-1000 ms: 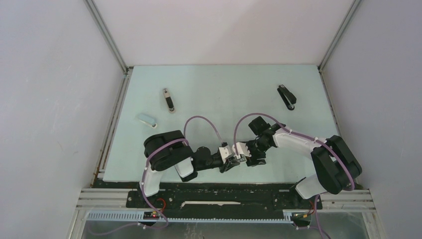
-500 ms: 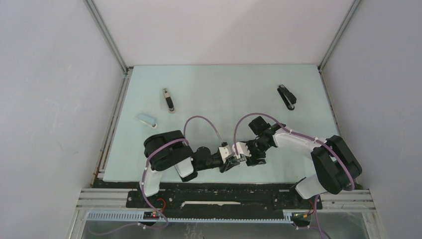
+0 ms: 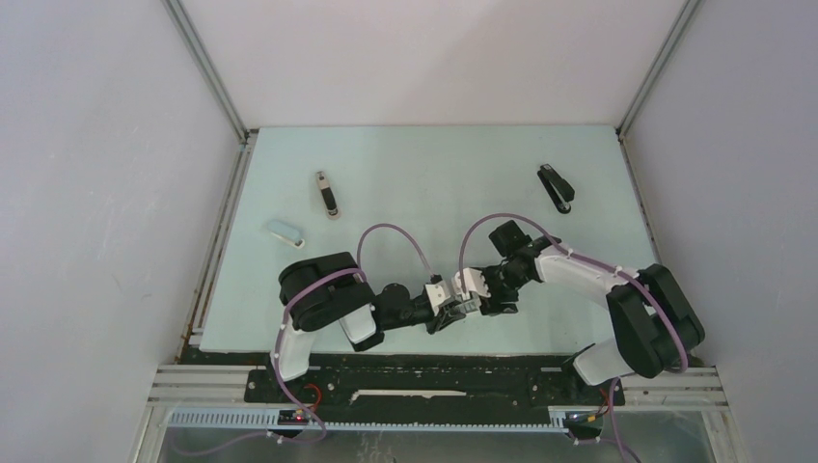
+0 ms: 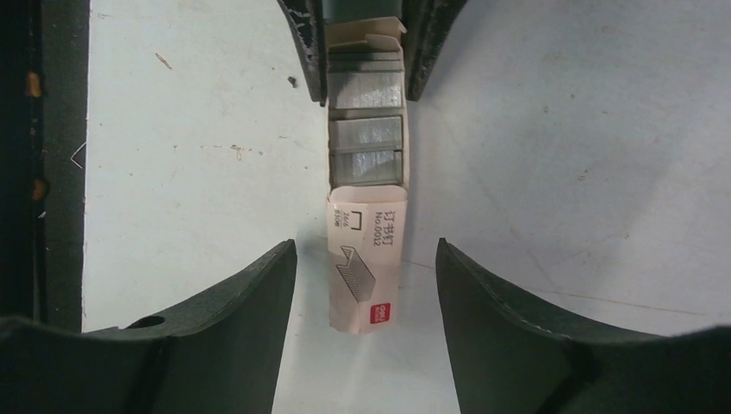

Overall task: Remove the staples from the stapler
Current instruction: Close the staple box at the center of the board.

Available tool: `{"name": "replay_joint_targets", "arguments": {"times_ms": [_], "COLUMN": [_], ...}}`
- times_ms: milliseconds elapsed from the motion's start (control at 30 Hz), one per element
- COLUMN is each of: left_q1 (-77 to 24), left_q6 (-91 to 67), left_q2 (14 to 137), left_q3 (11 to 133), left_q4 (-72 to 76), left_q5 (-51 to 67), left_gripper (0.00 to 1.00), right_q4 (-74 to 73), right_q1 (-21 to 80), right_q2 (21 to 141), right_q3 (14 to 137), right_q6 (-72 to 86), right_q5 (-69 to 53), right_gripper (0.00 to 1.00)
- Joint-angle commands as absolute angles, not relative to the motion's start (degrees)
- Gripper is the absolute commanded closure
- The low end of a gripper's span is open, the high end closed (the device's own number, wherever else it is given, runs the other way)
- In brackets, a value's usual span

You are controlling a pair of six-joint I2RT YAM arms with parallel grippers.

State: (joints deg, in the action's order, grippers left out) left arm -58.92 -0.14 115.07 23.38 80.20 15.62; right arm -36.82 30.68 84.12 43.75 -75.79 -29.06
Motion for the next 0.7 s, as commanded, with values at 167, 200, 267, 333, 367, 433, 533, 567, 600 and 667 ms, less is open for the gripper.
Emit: {"name": "replay_joint_targets", "arguments": {"times_ms": [167, 200, 267, 333, 367, 433, 533, 567, 600, 667], "left_q1": [-59.2, -59.2, -59.2, -59.2, -59.2, -59.2, -59.3, -59.2, -59.2, -59.2], "left_q6": [1.3, 1.4, 1.6, 1.7, 1.8, 1.8, 1.8, 1.8, 1.8, 1.9], "left_q2": [114.1, 114.1, 114.0, 113.8, 113.9, 113.8, 114.0, 113.9, 113.9, 113.8], "left_q3": [24.4, 24.4, 24.3, 24.3, 24.3, 24.3, 24.3, 24.3, 24.3, 24.2], "left_q4": [77.0, 77.0, 77.0, 77.1, 77.1, 77.1, 77.1, 77.2, 77.2, 77.4], "left_q5": [15.4, 15.5, 15.5, 15.6, 15.7, 15.9, 16.0, 16.1, 16.2, 16.1], "left_gripper": [0.72, 0.72, 0.72, 0.72, 0.73, 0.72, 0.73, 0.73, 0.73, 0.73], "right_q4": [-37.0, -37.2, -37.8, -38.1, -38.2, -38.1, -38.1, -37.9, -37.8, -37.8], "right_q1": [27.5, 27.5, 27.3, 27.3, 27.3, 27.5, 27.9, 28.0, 28.1, 28.3], "right_q2": [81.6, 81.7, 82.3, 83.0, 83.4, 83.9, 84.7, 84.9, 85.1, 85.6], "right_q3": [44.1, 44.1, 44.1, 44.1, 44.1, 44.1, 44.1, 44.1, 44.1, 44.1], "right_q6": [-78.3, -78.7, -79.3, -79.7, -79.7, -79.8, -79.7, -79.7, -79.7, -79.7], "right_q5": [-32.5, -32.7, -32.7, -32.4, -32.3, -31.8, -30.5, -30.2, -29.9, -29.6], "right_gripper": [0.33, 0.33, 0.34, 0.35, 0.36, 0.38, 0.42, 0.43, 0.44, 0.46]}}
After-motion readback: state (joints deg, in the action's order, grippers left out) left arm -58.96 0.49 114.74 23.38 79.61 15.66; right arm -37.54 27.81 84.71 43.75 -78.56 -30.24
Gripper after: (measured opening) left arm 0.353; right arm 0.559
